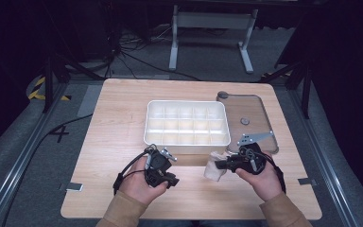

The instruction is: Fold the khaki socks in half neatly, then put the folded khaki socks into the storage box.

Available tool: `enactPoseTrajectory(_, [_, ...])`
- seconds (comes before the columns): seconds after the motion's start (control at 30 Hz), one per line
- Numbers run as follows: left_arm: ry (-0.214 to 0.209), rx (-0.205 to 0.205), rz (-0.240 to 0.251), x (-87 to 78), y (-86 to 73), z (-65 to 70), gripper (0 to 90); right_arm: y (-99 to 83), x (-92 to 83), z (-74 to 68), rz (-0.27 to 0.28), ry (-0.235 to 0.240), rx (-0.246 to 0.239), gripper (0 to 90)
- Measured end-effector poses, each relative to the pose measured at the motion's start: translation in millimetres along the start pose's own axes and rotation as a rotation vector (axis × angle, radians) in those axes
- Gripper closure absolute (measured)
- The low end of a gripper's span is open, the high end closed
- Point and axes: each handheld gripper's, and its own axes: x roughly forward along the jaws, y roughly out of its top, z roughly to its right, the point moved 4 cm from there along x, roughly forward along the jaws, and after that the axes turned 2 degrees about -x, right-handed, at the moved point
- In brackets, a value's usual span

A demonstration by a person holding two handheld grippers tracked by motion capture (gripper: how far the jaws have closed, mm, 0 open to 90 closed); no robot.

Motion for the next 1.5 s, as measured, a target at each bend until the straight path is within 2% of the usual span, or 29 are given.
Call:
enactPoseTrajectory(0.37, [0.006,-0.009,0.017,-6.2,0.1,-6.5,74.8,-0.1,-12.8,9.7,0.038,-0.041,0.02,73.1])
enactPoseTrajectory(0.53, [0.008,-0.035,0.021,-10.3,-2.9,-10.2,74.7,3.5,-20.4,14.2,0.052,-0.065,0.02,73.1])
enactPoseTrajectory(0.7, [0.019,-0.036,0.026,-11.3,-4.2,-13.8,74.6,7.1,-26.7,20.5,0.055,-0.085,0.014,73.1])
enactPoseTrajectory(0.8, [0.015,-0.041,0.029,-12.7,-4.3,-15.8,74.5,11.1,-31.6,25.0,0.062,-0.06,0.032,73.1])
enactPoseTrajectory(0.9, [0.017,-0.048,0.032,-14.3,-4.8,-17.8,74.5,14.0,-33.7,27.9,0.042,-0.082,0.02,73.1])
enactPoseTrajectory(0.93, [0.019,-0.056,0.037,-15.9,-5.5,-19.4,74.5,19.6,-36.8,31.8,0.018,-0.108,0.002,73.1])
enactPoseTrajectory(1.0, [0.022,-0.054,0.043,-17.8,-6.1,-21.2,74.3,23.0,-37.9,33.1,0.003,-0.127,-0.014,73.1])
enactPoseTrajectory(1.27, [0.031,-0.058,0.052,-19.7,-7.4,-23.5,72.9,34.3,-43.4,37.0,-0.051,-0.146,-0.041,73.1])
enactPoseTrajectory(1.5, [0.034,-0.075,0.064,-25.6,-9.3,-27.7,73.0,48.3,-49.5,49.2,-0.11,-0.177,-0.059,73.1])
